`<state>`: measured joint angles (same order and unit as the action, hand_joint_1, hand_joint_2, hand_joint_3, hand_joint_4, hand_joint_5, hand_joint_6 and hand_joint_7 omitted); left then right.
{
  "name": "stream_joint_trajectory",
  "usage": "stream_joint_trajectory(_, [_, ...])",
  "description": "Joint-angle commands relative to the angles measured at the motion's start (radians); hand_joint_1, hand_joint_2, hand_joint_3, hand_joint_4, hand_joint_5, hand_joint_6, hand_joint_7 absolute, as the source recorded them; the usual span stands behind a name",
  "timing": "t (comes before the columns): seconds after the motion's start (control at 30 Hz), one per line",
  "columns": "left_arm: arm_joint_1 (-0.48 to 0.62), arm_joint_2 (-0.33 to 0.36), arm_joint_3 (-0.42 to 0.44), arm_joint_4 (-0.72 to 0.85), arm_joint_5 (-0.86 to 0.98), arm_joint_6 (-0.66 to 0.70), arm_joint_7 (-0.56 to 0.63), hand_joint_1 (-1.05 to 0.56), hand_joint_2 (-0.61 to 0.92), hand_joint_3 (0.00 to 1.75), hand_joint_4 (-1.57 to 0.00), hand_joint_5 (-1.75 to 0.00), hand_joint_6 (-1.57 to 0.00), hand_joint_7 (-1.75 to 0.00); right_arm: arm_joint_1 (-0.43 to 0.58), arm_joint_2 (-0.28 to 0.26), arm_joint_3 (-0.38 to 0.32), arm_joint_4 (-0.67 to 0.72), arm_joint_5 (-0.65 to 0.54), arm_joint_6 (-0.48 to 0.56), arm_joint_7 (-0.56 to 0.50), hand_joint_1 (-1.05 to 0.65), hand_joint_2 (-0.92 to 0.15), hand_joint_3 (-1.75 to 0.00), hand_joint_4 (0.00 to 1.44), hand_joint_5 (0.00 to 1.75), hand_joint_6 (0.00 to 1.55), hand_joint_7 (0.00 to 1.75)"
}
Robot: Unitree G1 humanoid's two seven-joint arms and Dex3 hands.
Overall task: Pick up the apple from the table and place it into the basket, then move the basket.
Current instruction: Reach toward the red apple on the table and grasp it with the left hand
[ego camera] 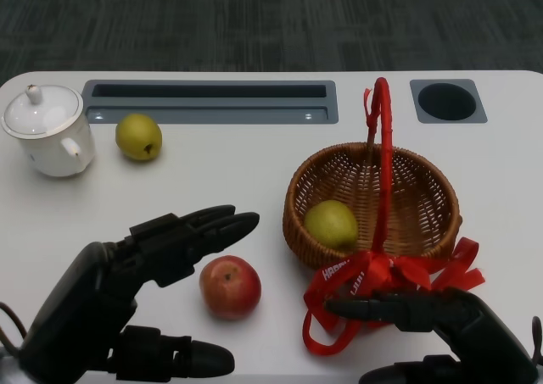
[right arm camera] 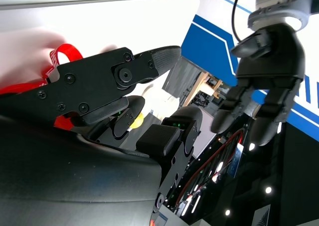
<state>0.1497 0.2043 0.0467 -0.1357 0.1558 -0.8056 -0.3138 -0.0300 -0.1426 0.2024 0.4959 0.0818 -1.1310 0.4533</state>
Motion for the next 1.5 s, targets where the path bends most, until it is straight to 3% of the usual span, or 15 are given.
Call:
stream_joint_trajectory(0.03, [-0.049,0.022,-0.014,0.077,0.035,0.008,0.027,-0.64,0.58,0.00,-0.41,0.00,-0.38,0.00,0.005,-0.013,-0.008,-0.010,0.005,0.003,-0.009,-0.48,-0.83,0.00,0.82,0.00,0.73,0.00])
stream_joint_trajectory(0.33, [-0.217,0.017,-0.076,0.448,0.076,-0.049,0.091,-0.46,0.59,0.01,-0.47,-0.03,-0.42,-0.02,0.008,-0.014,-0.004,-0.009,0.014,-0.002,-0.007,-0.49,-0.83,0.00,0.82,0.00,0.73,0.00])
stream_joint_trajectory(0.57, [-0.373,0.007,-0.127,0.782,0.143,-0.088,0.177,-0.52,0.68,0.02,-0.49,-0.02,-0.44,-0.01,0.017,-0.016,-0.008,-0.023,0.003,0.007,-0.015,-0.50,-0.84,0.00,0.82,0.00,0.73,0.00])
stream_joint_trajectory(0.77, [-0.500,-0.004,-0.178,1.022,0.209,-0.107,0.268,-0.40,0.62,0.00,-0.50,-0.02,-0.45,-0.01,0.015,-0.020,0.001,-0.017,0.026,-0.004,0.000,-0.47,-0.84,0.00,0.79,0.00,0.72,0.00])
stream_joint_trajectory(1.03, [-0.576,-0.012,-0.245,1.189,0.276,-0.083,0.367,-0.40,0.57,0.00,-0.51,-0.01,-0.47,-0.01,0.023,-0.021,0.001,-0.027,0.020,-0.007,-0.006,-0.47,-0.84,0.00,0.79,0.00,0.72,0.00])
stream_joint_trajectory(1.23, [-0.583,-0.010,-0.275,1.244,0.279,-0.083,0.371,-0.50,0.63,0.02,-0.50,0.00,-0.48,0.00,0.030,-0.021,-0.001,-0.037,0.019,0.003,-0.008,-0.48,-0.83,0.00,0.81,0.01,0.73,0.00])
stream_joint_trajectory(1.5, [-0.599,-0.006,-0.328,1.309,0.318,-0.036,0.415,-0.45,0.68,0.01,-0.51,-0.01,-0.49,0.00,0.036,-0.026,0.001,-0.056,0.025,0.017,-0.003,-0.48,-0.84,0.00,0.81,0.00,0.72,0.00])
